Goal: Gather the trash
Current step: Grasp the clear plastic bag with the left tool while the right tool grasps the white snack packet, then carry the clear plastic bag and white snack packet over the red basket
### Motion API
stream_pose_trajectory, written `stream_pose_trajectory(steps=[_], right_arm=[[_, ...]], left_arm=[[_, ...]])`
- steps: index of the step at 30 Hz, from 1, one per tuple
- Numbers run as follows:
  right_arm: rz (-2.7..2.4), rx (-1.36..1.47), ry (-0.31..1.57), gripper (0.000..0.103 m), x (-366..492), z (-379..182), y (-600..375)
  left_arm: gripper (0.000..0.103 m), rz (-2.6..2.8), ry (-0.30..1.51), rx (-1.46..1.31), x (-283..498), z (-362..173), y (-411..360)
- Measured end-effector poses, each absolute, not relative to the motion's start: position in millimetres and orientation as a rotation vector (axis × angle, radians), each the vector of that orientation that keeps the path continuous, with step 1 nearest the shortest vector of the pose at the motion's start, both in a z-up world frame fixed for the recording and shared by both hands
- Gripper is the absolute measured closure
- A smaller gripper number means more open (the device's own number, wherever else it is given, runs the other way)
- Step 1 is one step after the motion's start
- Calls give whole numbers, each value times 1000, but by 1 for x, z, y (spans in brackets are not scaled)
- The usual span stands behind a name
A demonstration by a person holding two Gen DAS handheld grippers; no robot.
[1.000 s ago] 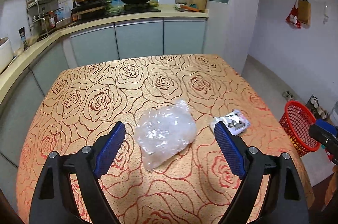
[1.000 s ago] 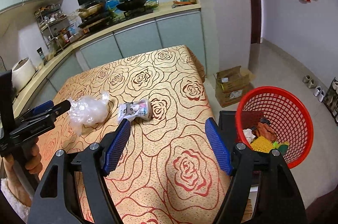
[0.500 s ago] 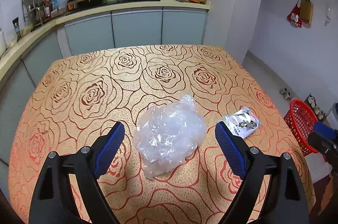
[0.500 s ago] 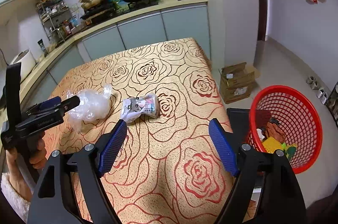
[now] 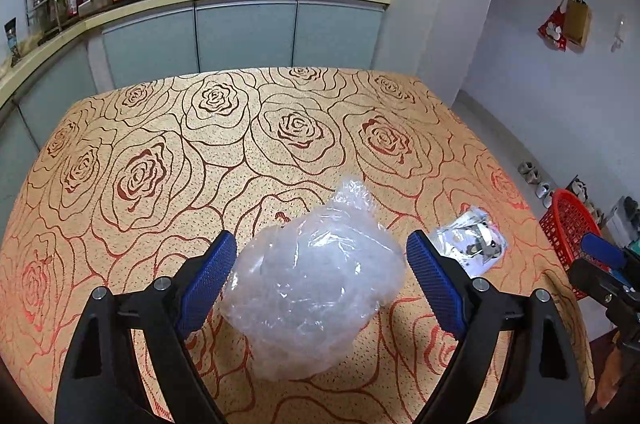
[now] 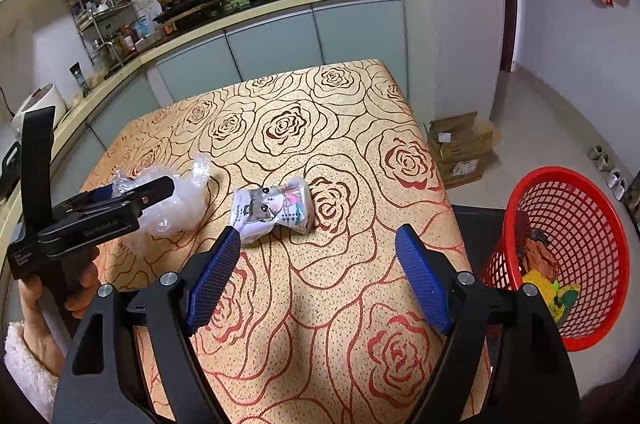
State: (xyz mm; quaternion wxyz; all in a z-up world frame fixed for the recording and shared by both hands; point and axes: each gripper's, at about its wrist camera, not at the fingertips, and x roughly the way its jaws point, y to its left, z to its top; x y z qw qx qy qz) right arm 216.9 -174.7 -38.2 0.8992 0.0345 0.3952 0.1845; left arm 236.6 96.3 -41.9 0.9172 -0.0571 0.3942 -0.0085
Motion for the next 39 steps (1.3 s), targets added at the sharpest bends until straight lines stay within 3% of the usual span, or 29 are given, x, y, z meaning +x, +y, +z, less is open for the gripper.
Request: stream_pose_trajectory(steps=[11, 33, 39], right_arm=[[417, 32, 850, 26, 230, -52, -146], [418, -94, 904, 26, 263, -90, -91], [422, -124, 894, 37, 260, -92, -90]], left_arm=[[60, -33, 800, -120, 234, -45, 103], [62, 63, 702, -129, 189, -12, 129], [62, 76, 697, -124, 184, -10, 130]])
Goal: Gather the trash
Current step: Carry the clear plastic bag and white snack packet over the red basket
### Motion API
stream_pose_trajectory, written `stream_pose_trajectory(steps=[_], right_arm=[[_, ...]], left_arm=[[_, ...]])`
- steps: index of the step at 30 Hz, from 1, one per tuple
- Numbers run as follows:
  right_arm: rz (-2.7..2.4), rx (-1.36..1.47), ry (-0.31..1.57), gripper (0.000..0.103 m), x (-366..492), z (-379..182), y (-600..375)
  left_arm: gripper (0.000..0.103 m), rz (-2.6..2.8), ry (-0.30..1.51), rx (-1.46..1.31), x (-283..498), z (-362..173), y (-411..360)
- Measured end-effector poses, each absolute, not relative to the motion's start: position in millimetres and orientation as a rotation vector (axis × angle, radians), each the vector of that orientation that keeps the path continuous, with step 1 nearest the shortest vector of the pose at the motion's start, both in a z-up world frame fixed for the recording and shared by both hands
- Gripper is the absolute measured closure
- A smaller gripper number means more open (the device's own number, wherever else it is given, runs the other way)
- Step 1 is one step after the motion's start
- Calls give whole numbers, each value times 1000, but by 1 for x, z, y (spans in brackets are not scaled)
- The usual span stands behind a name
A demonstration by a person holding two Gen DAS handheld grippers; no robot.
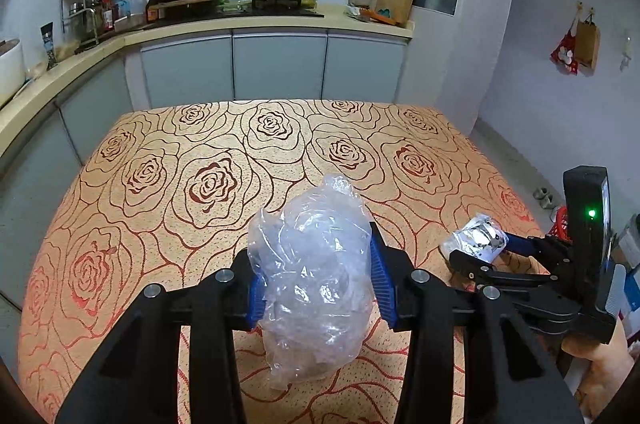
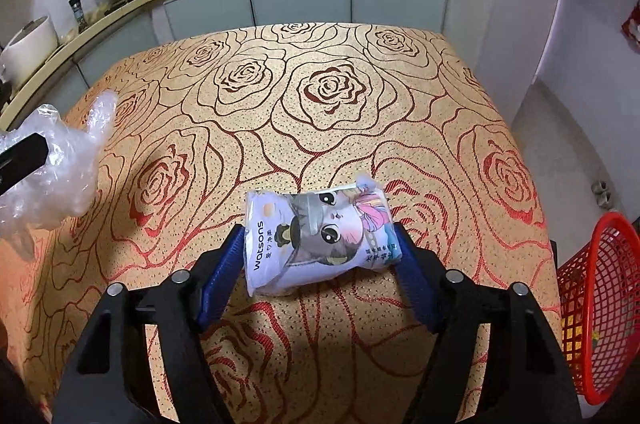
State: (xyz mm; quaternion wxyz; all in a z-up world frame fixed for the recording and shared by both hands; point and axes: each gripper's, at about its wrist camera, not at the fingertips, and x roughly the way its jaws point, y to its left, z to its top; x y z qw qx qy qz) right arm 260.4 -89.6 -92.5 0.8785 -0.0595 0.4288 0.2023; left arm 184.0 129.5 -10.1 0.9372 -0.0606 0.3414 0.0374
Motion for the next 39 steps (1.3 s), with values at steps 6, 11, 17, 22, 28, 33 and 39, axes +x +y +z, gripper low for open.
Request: stream_pose_trajectory(steps=[6, 11, 17, 22, 28, 33, 39], right_arm=[[431, -122, 883, 41, 253, -89, -92], [424, -112, 827, 41, 240, -69, -98], [424, -79, 749, 41, 225, -36, -112], [421, -49, 697, 41, 210, -13, -126], [406, -21, 638, 41, 193, 12, -148], [379, -1, 598, 41, 184, 28, -170], [323, 18, 568, 41, 175, 40, -201]], left_arm=[[62, 96, 696, -124, 181, -9, 131], [62, 110, 680, -129, 177, -4, 135], [62, 109, 641, -124, 169, 10, 130], [62, 89, 608, -113, 162, 22, 120], [62, 51, 578, -81, 158, 36, 100], [62, 9, 553, -61, 157, 46, 81], [62, -50, 540, -30, 162, 54, 50]])
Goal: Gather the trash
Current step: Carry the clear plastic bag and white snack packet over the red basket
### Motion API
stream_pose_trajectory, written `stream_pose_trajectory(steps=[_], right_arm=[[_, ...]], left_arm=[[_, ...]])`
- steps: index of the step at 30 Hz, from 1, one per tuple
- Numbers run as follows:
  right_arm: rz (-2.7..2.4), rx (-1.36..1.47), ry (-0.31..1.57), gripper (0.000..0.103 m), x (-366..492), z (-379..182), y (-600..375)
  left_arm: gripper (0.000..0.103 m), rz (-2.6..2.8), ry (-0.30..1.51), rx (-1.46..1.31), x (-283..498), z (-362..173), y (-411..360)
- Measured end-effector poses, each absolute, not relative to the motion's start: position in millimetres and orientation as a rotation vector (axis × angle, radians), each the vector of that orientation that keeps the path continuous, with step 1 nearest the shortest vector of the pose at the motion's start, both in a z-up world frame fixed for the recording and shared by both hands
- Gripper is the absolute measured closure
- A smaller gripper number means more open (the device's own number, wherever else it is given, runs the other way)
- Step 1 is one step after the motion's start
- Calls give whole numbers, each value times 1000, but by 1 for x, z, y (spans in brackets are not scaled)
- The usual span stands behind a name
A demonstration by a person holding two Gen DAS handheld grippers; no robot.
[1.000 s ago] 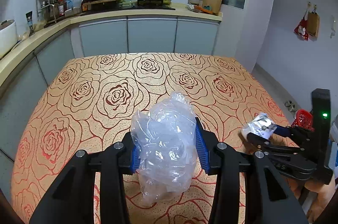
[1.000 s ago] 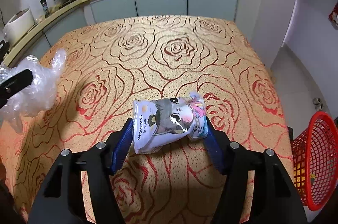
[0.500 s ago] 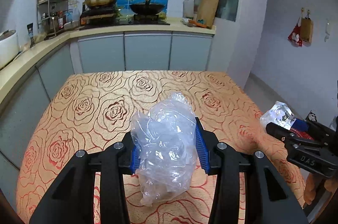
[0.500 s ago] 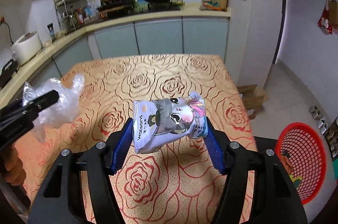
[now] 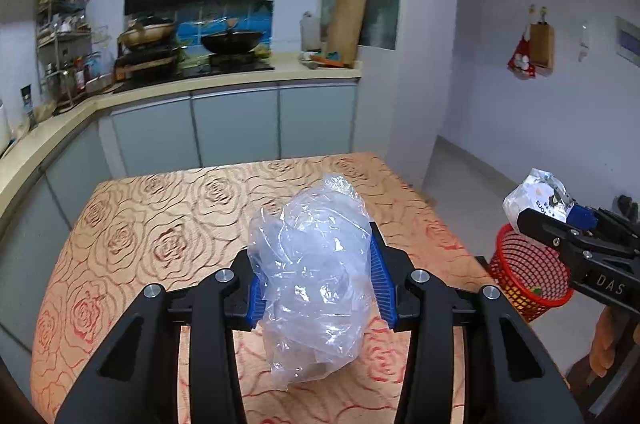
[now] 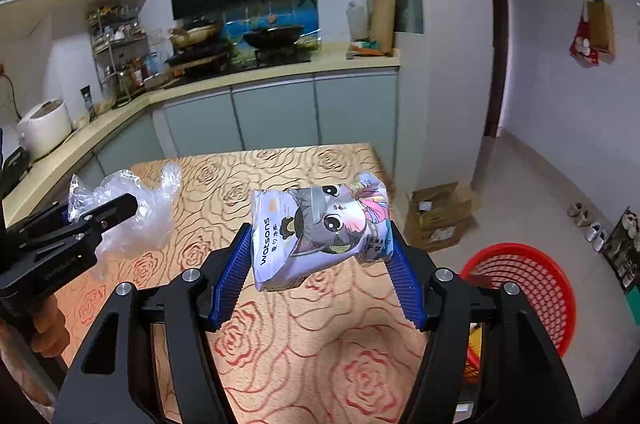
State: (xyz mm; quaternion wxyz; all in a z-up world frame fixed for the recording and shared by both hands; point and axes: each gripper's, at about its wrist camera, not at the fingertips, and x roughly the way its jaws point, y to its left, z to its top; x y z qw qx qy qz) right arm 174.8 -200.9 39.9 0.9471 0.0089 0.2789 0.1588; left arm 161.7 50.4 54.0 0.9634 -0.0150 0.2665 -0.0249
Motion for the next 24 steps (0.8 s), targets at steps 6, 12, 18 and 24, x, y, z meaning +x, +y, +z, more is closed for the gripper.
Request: stream_pose_trajectory(steps=[6, 12, 18, 24], right_arm=[[261, 38, 555, 41, 172, 43, -231], [183, 60, 546, 41, 168, 42, -268], [84, 95, 552, 41, 165, 34, -316], [-16, 124, 586, 41, 168, 17, -365]], left_arm=[[62, -131, 525, -1, 168, 60, 12], [62, -220, 518, 30, 177, 62, -30], [62, -344, 557, 46, 198, 55, -80], [62, -460, 608, 72, 221, 41, -138]])
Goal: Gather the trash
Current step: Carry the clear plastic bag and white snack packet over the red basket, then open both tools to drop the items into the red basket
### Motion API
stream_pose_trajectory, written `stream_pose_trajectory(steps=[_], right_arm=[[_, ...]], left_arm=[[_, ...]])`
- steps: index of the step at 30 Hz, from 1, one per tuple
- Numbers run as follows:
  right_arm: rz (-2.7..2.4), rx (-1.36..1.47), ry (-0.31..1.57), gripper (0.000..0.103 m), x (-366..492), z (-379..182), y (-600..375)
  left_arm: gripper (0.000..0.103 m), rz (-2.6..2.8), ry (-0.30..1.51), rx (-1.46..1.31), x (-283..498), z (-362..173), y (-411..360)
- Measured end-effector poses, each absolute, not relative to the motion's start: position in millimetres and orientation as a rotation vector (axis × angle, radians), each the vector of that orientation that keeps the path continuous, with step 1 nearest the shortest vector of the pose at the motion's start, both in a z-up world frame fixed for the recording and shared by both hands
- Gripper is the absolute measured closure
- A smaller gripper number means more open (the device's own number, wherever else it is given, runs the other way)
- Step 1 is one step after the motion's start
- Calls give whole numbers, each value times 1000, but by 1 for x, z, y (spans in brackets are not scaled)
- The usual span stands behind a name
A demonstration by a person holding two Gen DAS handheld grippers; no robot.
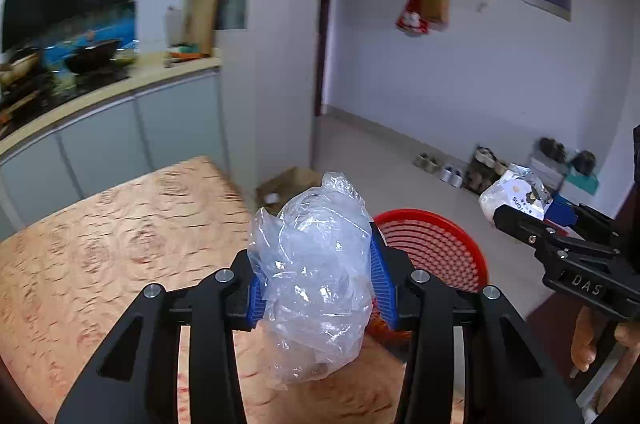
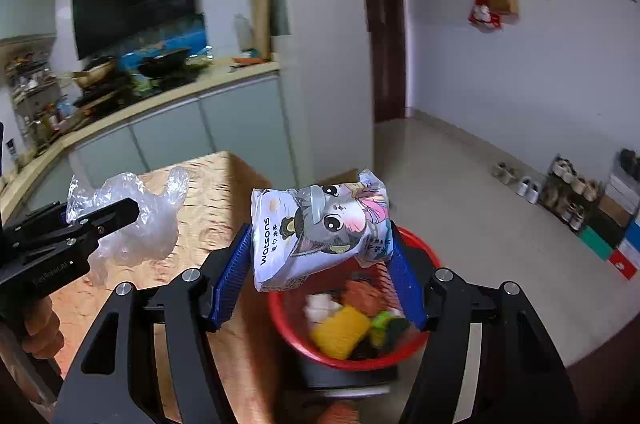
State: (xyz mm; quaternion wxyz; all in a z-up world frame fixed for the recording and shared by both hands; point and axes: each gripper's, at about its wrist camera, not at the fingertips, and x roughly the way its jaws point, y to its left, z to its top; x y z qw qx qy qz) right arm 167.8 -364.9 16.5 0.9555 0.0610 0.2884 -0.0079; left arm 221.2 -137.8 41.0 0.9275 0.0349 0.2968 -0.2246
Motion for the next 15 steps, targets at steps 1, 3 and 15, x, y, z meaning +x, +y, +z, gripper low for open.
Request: stream_pose_trajectory(steps=[1, 3, 15], right_arm=[[-27, 124, 590, 41, 169, 14, -370], [-46, 121, 601, 41, 171, 9, -379], [-55, 110, 736, 41, 201, -46, -405]], left_arm=[[62, -480, 620, 74, 226, 38, -148], [62, -520, 646, 77, 236, 31, -166], [62, -625, 806, 86, 282, -20, -226]])
